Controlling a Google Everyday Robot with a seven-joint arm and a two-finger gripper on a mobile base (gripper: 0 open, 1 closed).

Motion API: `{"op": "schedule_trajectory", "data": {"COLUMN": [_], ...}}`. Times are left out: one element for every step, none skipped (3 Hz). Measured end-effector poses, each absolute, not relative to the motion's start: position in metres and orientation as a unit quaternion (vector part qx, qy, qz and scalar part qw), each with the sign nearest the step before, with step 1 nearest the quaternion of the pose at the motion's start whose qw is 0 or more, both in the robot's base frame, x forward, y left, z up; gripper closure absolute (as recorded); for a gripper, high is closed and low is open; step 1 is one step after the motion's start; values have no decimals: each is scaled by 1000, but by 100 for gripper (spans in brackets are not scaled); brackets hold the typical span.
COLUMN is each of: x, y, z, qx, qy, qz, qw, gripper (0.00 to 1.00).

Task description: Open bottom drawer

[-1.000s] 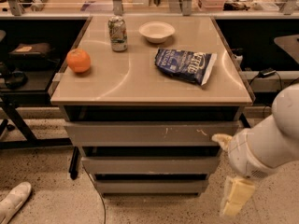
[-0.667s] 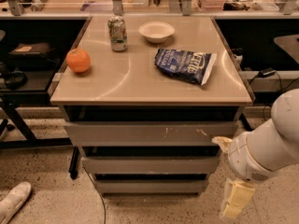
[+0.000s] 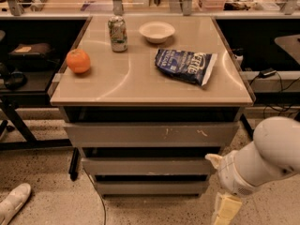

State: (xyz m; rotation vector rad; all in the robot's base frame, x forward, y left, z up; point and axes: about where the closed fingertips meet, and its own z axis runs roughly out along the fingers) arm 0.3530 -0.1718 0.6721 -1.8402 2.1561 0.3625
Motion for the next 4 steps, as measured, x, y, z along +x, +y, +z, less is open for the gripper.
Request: {"op": "schedule_trajectory", "data": {"x": [357,388,417,415], "y": [-171,-178,-194,-192], "z": [602,554,505,504], "qx": [-631,-628,-608,-611], "qy": [749,746,759,756], "qz": [130,113,124,124], "qw": [154,191,198,199], "gripper": [0,0,0,0]}}
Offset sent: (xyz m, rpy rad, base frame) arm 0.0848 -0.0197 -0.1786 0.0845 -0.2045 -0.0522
